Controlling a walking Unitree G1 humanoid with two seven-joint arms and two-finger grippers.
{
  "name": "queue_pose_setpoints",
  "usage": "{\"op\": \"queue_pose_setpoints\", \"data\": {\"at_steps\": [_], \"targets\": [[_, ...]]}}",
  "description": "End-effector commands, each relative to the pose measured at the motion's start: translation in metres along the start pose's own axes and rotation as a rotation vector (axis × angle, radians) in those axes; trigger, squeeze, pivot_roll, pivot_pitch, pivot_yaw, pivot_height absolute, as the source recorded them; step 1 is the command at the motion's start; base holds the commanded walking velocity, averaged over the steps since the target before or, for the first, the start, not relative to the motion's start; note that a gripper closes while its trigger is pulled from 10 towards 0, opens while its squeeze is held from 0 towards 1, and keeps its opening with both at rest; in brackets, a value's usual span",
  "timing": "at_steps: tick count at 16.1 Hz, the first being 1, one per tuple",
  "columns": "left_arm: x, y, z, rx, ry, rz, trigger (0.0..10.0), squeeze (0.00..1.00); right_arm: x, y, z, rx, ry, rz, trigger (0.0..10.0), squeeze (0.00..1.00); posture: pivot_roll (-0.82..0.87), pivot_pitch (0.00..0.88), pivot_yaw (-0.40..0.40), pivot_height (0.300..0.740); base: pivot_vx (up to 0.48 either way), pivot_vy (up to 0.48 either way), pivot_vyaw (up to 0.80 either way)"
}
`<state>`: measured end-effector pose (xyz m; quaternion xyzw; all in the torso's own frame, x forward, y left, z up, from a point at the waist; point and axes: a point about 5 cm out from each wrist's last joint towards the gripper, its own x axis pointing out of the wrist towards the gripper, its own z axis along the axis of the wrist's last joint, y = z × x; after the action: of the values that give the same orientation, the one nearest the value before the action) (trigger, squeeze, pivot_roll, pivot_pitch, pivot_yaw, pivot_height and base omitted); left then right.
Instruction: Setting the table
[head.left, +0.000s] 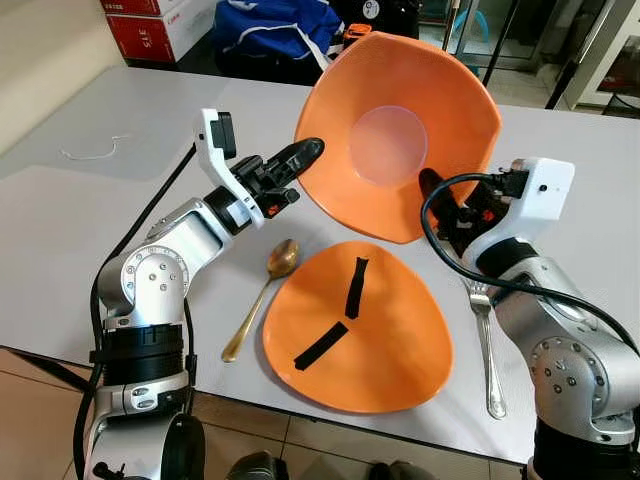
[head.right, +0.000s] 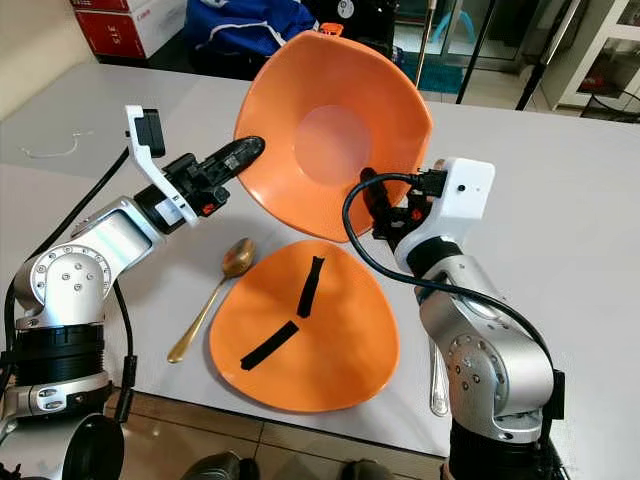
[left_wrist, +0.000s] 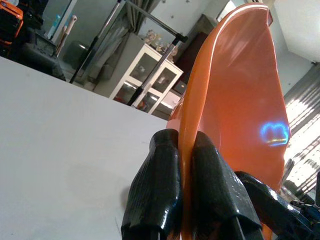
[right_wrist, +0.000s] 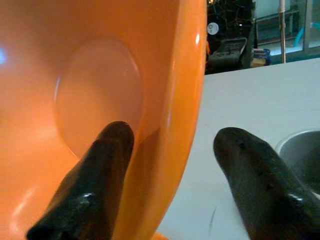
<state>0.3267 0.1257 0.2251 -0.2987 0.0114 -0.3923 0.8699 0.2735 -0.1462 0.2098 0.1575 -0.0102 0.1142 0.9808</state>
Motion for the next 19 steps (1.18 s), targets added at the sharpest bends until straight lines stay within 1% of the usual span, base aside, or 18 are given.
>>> {"op": "queue_pose_setpoints", "data": {"at_steps": [1,3,6,9,12,15,19], "targets": [[-0.002,0.000,0.007,0.013,-0.038,-0.005,0.0,0.00,-0.001,-0.003,0.004,0.032,-0.025,-0.009,0.0,0.00,-0.01,0.027,0.014,0.740,0.000,0.000,0.00],[-0.004,0.002,0.007,0.017,-0.040,0.006,0.0,0.00,-0.001,0.000,0.004,0.118,-0.030,0.020,0.0,0.00,-0.01,0.024,0.009,0.740,0.000,0.000,0.00],[-0.009,0.003,0.007,0.027,-0.035,0.021,0.0,0.00,-0.004,0.002,0.003,0.212,-0.027,0.062,0.0,0.00,-0.01,0.021,-0.002,0.740,0.000,0.000,0.00],[-0.012,0.000,0.005,0.027,-0.036,0.020,0.0,0.00,-0.004,0.001,0.003,0.212,-0.014,0.085,0.0,0.00,-0.01,0.022,-0.004,0.740,0.000,0.000,0.00],[-0.010,-0.003,0.000,0.016,-0.019,0.005,0.0,0.00,-0.005,0.005,0.003,0.220,-0.001,0.115,0.0,0.00,-0.01,0.025,-0.005,0.740,0.000,0.000,0.00],[-0.008,-0.007,-0.004,-0.003,-0.013,-0.008,0.0,0.00,-0.008,0.003,0.001,0.221,0.012,0.122,0.0,0.00,-0.02,0.025,-0.001,0.740,0.000,0.000,0.00],[-0.008,-0.007,-0.006,-0.008,-0.012,-0.002,0.0,0.00,-0.009,0.001,0.004,0.213,0.011,0.125,0.0,0.00,-0.02,0.024,-0.008,0.740,0.000,0.000,0.00]]}}
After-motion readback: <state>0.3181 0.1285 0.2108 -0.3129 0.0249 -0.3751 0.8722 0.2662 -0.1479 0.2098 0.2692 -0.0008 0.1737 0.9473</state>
